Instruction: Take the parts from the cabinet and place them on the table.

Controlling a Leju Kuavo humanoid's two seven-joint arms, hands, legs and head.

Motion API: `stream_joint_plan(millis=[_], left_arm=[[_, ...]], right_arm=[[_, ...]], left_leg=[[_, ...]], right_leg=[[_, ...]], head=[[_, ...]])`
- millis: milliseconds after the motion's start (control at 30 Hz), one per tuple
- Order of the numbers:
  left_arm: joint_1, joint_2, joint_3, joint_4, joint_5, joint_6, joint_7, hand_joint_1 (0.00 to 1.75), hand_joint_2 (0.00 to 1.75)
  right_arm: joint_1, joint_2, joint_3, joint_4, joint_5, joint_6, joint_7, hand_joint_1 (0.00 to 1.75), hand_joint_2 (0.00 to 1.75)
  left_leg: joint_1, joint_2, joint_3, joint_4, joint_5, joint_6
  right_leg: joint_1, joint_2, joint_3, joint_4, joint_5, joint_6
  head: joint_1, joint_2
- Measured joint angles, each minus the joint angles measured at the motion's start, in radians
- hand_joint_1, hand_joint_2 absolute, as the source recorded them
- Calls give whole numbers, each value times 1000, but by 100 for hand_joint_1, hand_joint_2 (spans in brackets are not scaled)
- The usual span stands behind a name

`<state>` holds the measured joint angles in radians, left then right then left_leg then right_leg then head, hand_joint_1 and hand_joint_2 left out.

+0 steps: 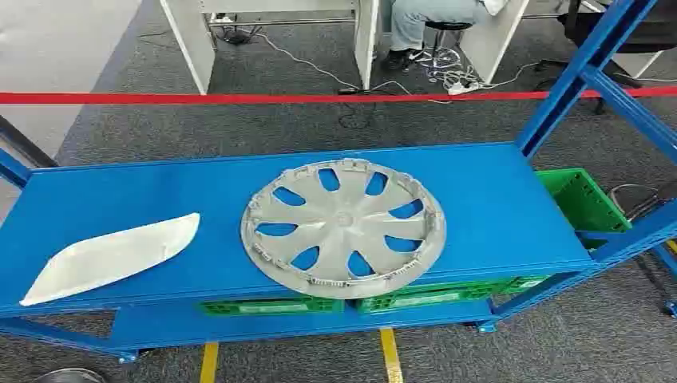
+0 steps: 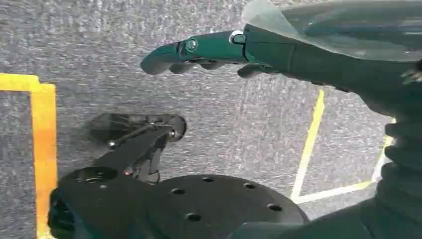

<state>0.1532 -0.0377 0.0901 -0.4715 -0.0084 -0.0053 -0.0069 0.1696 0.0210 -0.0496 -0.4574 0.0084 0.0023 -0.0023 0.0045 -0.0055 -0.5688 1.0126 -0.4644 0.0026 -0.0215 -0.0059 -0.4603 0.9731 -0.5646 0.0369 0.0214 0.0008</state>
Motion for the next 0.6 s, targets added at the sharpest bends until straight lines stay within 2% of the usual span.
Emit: stream_joint_plan(millis=[100,267,600], left_arm=[[0,2,-8,3,5,2,0,0,175],[3,-10,19,-41,-26,-44,-26,0,175],[14,-68,175,-185,-73,-131,-69,0,175]], right_arm=[[-1,-2,2,3,3,2,0,0,175],[-4,8,-54,-25,79,37,-15,0,175],[-4,55,-228,-126,238,108,-63,0,175]], left_leg=[[0,0,0,0,0,0],[0,0,0,0,0,0],[0,0,0,0,0,0]], right_leg=[[0,0,0,0,0,0],[0,0,0,0,0,0],[0,0,0,0,0,0]], head=[[0,0],[0,0],[0,0]])
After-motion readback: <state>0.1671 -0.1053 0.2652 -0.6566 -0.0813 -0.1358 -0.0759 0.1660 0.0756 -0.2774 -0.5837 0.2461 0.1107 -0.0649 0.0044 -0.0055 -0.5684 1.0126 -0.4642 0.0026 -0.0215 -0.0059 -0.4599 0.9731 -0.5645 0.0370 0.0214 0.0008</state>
